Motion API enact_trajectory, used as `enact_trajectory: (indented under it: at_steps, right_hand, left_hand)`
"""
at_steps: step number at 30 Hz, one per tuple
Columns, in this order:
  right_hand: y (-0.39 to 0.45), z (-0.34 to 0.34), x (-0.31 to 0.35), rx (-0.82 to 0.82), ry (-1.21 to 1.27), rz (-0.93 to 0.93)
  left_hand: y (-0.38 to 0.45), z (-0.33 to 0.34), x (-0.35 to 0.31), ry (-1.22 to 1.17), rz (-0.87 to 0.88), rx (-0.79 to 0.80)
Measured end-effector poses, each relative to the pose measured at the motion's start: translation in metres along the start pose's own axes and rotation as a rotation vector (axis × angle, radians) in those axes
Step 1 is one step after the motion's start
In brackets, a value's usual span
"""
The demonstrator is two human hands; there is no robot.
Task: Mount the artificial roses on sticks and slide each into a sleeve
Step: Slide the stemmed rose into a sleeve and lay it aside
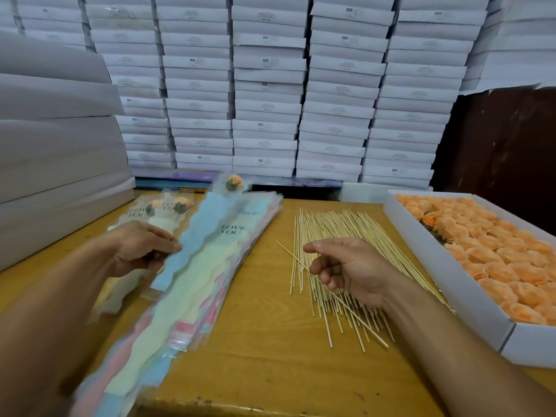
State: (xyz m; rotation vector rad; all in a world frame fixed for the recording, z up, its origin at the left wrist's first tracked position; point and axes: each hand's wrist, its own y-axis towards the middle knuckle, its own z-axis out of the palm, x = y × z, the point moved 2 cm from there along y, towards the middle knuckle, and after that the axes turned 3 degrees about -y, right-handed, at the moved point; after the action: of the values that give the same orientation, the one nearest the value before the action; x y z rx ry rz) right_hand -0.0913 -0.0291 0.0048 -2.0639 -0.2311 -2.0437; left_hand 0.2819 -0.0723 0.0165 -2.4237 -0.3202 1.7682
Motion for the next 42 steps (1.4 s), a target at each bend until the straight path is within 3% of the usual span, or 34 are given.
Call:
enact_trajectory:
  at_steps: [16, 23, 31, 33, 37, 42]
  right_hand:
    - [0.002, -0.005, -0.001, -0.016, 0.027, -0.011]
    - [0.002, -0.005, -0.001, -0.023, 0.018, -0.005]
    - [0.002, -0.005, -0.001, -0.025, 0.004, 0.003]
    - [0.002, -0.005, -0.001, -0.025, -0.001, 0.000]
    - [0.003, -0.005, -0.002, -0.056, -0.094, -0.010]
    - [0.004, -0.006, -0.004, -0.093, -0.183, -0.023]
  left_hand:
    - [0.015, -0.118, 0.072, 0.105, -0.165, -0.176]
    - [0.027, -0.136, 0.083, 0.377, -0.176, -0.272]
    - [0.012, -0.108, 0.049, 0.694, -0.241, -0.328]
    - [0.007, -0.094, 0.035, 0.734, -0.177, -0.386]
    - [-0.011, -0.037, -0.008, 0.832, 0.136, -0.497]
    - [-0.040, 0.076, -0.050, 0.649, 0.366, -0.288]
